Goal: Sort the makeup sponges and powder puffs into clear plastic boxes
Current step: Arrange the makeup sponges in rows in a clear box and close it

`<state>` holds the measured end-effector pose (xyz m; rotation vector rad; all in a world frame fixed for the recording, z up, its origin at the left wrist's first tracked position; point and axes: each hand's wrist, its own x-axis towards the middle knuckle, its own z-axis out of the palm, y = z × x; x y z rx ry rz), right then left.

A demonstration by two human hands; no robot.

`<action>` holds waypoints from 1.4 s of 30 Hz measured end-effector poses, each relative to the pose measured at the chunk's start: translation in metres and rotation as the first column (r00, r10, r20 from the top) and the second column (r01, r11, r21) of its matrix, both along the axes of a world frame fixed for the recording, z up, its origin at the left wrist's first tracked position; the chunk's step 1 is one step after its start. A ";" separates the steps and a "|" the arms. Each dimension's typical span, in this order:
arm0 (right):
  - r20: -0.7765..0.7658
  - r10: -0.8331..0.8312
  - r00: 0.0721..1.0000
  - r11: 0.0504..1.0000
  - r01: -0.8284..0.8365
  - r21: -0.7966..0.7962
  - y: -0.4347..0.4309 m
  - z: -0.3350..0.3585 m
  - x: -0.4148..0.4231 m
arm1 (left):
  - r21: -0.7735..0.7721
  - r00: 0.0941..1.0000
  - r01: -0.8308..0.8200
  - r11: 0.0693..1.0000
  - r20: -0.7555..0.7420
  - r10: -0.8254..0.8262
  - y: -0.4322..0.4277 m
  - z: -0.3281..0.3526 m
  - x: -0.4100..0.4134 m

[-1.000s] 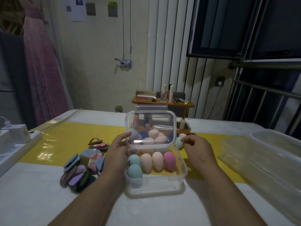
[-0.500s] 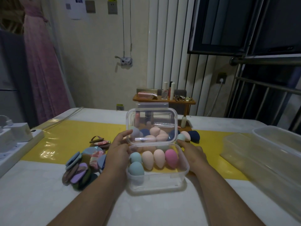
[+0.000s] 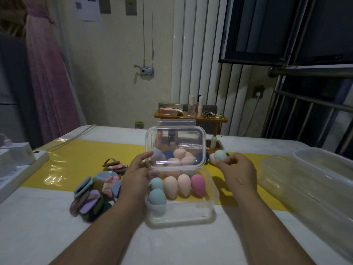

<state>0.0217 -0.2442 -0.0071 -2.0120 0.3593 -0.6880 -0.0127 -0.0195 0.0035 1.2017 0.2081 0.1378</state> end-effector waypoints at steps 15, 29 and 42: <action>-0.129 0.521 0.844 0.821 -0.537 -0.196 0.048 0.021 -0.032 | -0.005 1.000 0.014 1.000 0.005 -0.014 0.002 -0.001 0.001; -0.392 0.548 0.739 0.634 -0.673 -0.382 0.059 0.027 -0.036 | 0.007 1.000 0.016 1.000 0.020 -0.016 0.000 0.004 -0.004; -0.544 0.470 0.695 0.583 -0.707 -0.400 0.065 0.026 -0.032 | 0.018 0.999 0.023 1.000 0.023 -0.023 0.001 0.002 -0.003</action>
